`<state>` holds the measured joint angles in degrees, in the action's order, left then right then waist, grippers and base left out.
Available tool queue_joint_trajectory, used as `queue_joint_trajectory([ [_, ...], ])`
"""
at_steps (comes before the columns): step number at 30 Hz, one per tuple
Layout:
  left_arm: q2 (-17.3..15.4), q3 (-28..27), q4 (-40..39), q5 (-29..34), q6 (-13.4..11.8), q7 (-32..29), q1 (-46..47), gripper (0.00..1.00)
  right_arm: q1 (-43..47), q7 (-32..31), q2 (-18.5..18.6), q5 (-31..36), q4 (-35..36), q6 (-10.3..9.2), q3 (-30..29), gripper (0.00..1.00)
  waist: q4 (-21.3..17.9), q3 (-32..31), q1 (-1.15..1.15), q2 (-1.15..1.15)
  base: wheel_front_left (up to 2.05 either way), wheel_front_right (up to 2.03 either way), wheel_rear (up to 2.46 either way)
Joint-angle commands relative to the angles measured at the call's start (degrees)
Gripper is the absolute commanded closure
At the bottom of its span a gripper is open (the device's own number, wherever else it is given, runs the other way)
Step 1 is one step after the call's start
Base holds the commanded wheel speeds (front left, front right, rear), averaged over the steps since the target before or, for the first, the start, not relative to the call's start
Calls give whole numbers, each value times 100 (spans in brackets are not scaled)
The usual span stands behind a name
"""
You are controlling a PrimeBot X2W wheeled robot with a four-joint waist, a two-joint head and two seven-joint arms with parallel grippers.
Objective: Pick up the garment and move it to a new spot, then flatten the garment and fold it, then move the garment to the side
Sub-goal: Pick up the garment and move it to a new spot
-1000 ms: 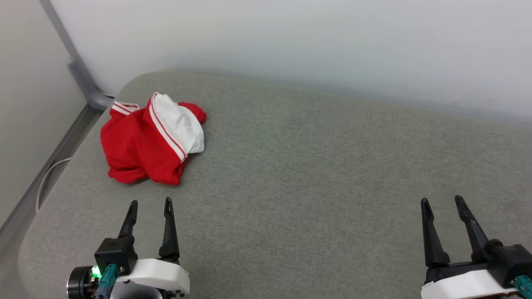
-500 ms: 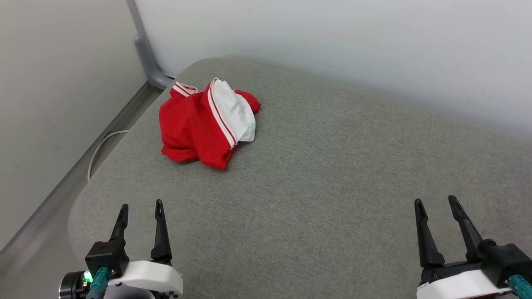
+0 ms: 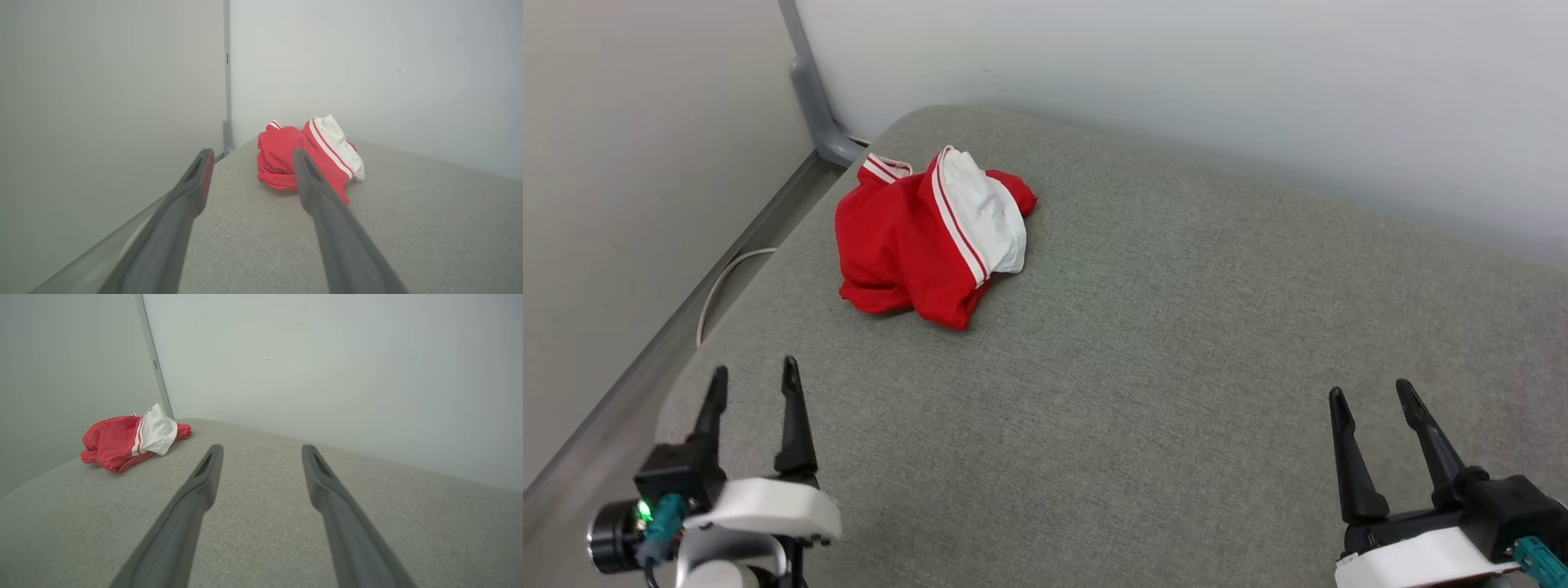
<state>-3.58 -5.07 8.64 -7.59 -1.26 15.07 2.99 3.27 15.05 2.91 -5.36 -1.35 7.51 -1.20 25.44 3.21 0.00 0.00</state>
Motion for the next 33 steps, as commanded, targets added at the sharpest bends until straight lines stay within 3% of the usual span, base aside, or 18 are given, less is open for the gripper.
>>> queue_joint_trajectory([
  [1, -93, -123, 22, 15, 103, 16, 294, 0, -116, 20, -5, 57, 49, -4, 18, 0, -96, 108, 0, 0, 0, 0, 0],
  [11, -685, -526, 421, -137, 649, 16, 2079, 0, -483, 20, -5, 418, 372, -4, 48, 0, -639, 838, 0, 0, 0, 0, 0],
  [19, -1306, -77, 1339, -390, 843, -246, 3560, 0, -780, 20, 32, 656, 715, -4, 99, 0, -927, 1397, 0, 0, 0, 0, 0],
  [30, -2084, 1285, 2126, -1279, 868, -2152, 4758, 0, -1075, 20, 152, 678, 1031, -4, 144, 0, -1180, 1957, 0, 0, 0, 0, 0],
  [33, -2305, 1723, 2342, -1602, 869, -3058, 4985, 0, -1118, 20, 167, 694, 1063, -4, 146, 0, -1255, 2099, 0, 0, 0, 0, 0],
])
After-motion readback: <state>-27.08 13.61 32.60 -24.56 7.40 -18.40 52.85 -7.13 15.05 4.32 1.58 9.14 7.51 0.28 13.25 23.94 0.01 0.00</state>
